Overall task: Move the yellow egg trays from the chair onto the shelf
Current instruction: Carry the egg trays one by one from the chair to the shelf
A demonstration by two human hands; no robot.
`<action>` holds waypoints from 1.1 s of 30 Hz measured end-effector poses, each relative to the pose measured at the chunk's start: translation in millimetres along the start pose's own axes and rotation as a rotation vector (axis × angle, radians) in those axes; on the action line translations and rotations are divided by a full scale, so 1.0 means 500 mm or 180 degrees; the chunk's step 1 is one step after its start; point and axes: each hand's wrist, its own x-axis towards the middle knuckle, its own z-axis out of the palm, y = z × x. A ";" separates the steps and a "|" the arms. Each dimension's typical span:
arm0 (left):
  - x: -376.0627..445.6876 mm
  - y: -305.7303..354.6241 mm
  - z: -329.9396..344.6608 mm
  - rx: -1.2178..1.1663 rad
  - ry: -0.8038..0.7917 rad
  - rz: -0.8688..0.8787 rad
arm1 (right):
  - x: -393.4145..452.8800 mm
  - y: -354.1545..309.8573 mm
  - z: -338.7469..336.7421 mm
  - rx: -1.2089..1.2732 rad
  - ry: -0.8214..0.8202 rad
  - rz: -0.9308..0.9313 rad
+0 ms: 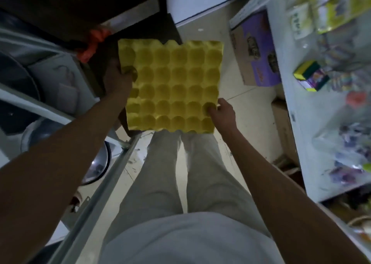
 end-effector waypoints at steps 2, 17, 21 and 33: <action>-0.045 0.042 0.015 0.0050 -0.0179 0.0122 | -0.049 0.046 -0.042 0.0217 0.0206 0.0216; -0.681 0.271 0.142 0.0533 -0.0867 0.1793 | -0.530 0.408 -0.289 0.2297 0.0857 0.0995; -0.927 0.276 0.147 0.0638 -0.1052 0.2378 | -0.714 0.566 -0.354 0.2905 0.1201 0.0709; -1.384 0.258 0.354 0.0868 -0.2123 0.2990 | -0.944 0.897 -0.449 0.3923 0.2522 0.0577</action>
